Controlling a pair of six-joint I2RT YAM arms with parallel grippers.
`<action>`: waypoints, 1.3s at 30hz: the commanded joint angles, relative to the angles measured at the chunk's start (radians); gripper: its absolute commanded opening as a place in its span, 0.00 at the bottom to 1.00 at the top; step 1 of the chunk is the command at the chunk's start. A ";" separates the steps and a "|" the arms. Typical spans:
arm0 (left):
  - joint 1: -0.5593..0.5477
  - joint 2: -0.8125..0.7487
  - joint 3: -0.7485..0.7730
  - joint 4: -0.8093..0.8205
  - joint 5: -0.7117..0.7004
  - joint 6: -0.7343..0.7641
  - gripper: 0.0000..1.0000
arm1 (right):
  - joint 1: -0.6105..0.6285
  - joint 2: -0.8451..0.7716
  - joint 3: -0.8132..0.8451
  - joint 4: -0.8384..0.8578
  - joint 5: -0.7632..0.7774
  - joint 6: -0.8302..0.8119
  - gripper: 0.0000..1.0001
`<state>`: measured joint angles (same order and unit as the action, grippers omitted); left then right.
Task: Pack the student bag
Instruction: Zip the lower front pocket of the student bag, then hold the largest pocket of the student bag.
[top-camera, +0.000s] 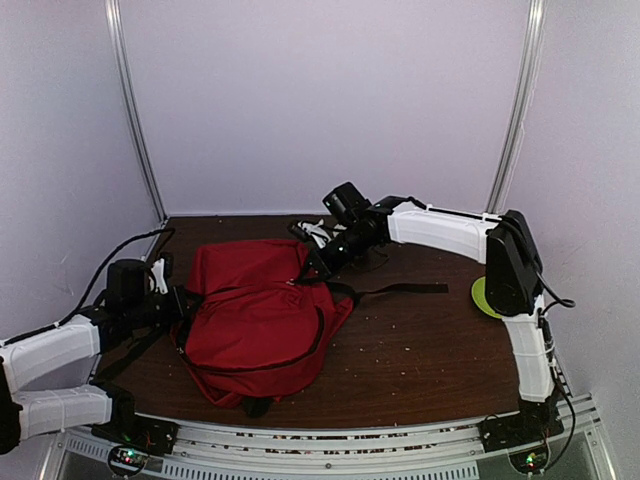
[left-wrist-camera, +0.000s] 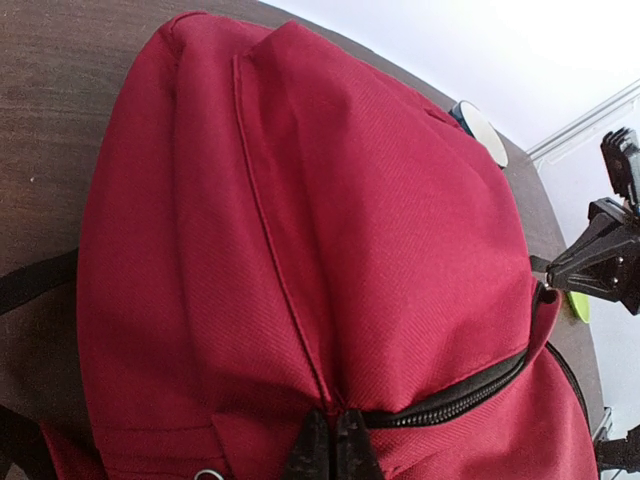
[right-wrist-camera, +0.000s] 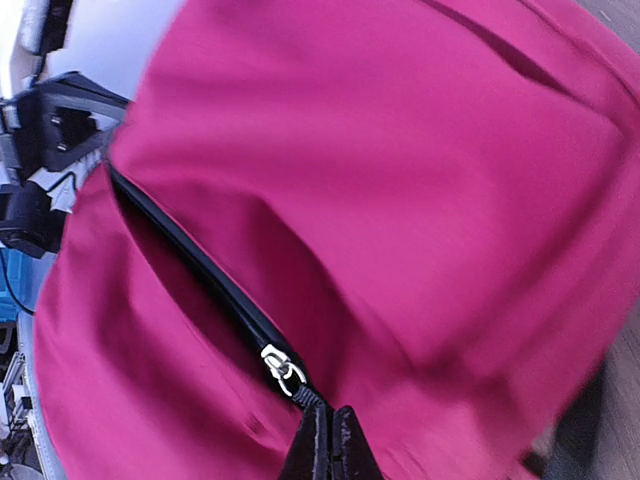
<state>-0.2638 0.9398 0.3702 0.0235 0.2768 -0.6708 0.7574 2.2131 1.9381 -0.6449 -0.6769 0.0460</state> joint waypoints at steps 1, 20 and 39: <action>0.003 -0.019 -0.007 -0.063 -0.070 0.030 0.00 | -0.065 -0.089 -0.077 -0.032 0.049 -0.044 0.00; 0.004 -0.176 0.227 -0.522 0.028 0.187 0.34 | -0.119 -0.231 -0.134 -0.029 0.046 -0.157 0.30; 0.001 -0.071 0.330 -0.823 0.089 0.137 0.38 | 0.420 -0.311 -0.333 0.028 0.297 -0.596 0.63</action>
<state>-0.2672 0.8452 0.6590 -0.7643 0.3981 -0.5640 1.1618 1.8637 1.5990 -0.6392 -0.5018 -0.4618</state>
